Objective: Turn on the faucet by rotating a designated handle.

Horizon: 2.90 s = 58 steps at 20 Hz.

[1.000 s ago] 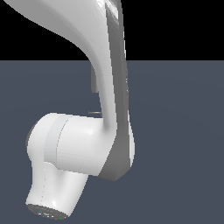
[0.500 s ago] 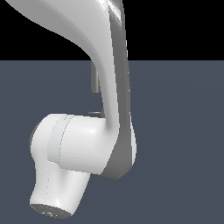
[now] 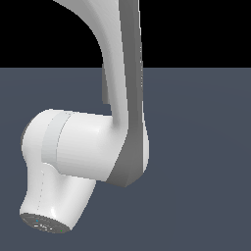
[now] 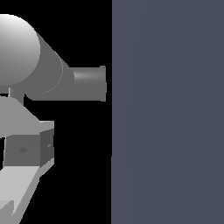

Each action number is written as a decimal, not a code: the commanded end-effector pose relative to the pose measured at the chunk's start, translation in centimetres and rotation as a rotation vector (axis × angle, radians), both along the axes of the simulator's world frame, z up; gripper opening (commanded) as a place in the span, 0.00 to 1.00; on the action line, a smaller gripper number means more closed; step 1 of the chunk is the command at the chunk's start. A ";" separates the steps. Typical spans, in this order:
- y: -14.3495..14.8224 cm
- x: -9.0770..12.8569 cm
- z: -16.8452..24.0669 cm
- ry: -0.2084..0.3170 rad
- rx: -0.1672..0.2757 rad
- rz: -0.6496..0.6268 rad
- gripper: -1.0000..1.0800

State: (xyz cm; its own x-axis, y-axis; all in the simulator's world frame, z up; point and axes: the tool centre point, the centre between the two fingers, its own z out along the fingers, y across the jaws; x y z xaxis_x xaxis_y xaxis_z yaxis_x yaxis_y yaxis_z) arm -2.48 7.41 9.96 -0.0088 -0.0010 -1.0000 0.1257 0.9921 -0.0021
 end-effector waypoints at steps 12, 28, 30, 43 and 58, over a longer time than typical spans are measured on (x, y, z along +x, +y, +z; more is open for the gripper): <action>-1.0 -0.1 3.7 -0.005 0.001 0.002 0.00; -4.7 -0.6 5.8 0.001 0.001 0.003 0.00; -5.3 -0.6 6.3 -0.004 0.001 0.003 0.00; -8.5 -1.1 4.7 -0.004 0.002 0.011 0.00; -9.0 -1.3 2.2 -0.012 0.014 -0.001 0.00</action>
State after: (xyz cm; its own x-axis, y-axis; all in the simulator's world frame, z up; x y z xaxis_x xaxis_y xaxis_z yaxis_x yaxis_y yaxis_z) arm -3.79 -0.31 13.49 0.0230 0.0280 -0.9993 0.1523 0.9878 0.0312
